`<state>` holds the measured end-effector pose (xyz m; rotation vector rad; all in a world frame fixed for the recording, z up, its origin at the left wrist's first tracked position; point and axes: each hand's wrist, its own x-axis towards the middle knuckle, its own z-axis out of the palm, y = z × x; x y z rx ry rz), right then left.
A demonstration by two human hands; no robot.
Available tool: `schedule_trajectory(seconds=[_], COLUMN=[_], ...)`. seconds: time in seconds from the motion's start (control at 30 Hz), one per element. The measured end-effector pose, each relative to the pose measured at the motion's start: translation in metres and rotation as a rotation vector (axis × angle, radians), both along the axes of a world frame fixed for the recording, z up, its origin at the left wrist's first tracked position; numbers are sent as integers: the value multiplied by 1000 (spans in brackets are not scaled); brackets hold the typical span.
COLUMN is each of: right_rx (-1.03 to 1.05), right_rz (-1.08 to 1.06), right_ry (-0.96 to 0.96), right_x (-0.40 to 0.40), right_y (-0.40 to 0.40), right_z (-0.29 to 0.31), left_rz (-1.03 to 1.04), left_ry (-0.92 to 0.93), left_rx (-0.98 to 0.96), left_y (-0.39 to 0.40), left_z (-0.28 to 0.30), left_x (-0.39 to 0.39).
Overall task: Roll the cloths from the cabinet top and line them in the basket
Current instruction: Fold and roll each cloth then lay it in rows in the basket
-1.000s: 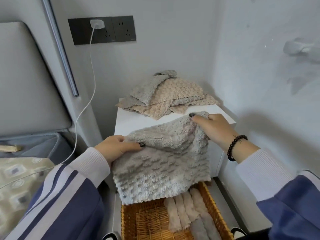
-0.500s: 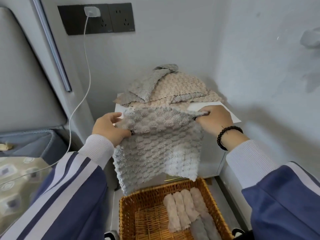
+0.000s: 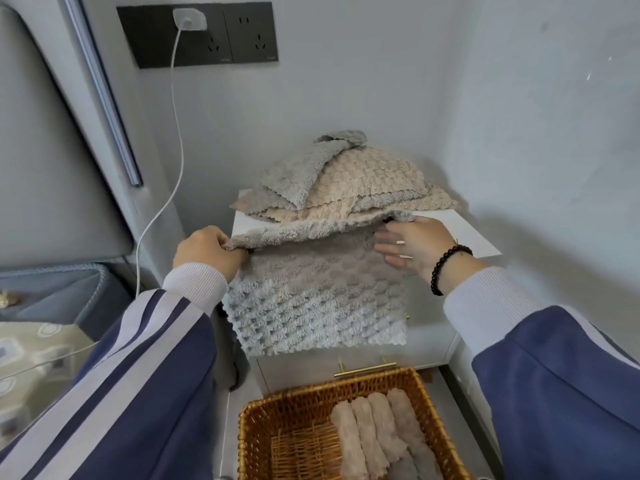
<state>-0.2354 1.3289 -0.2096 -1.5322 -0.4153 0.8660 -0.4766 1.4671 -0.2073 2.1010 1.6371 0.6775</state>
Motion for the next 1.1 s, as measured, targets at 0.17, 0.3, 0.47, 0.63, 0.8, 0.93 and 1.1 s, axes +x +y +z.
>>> schedule_trajectory(seconds=[0.17, 0.3, 0.47, 0.63, 0.8, 0.93, 1.1], right_rx=[100, 145, 284, 358, 44, -113, -233], right_rz=[-58, -138, -169, -109, 52, 131, 265], right_ry=[58, 92, 122, 287, -50, -351, -550], right_x=[5, 7, 8, 11, 17, 17, 12], right_y=[13, 23, 28, 13, -9, -20, -27], right_z=[-14, -19, -14, -9, -10, -20, -26], left_rz=[-22, -51, -38, -33, 133, 52, 77], left_ry=[-581, -770, -1050, -1217, -837, -445, -279], left_rx=[-497, -566, -616, -686, -563, -486, -437], left_y=[3, 7, 13, 14, 21, 20, 14], left_z=[-9, -14, -9, -6, -11, -17, -11], left_x=[14, 14, 17, 1, -5, -13, -13])
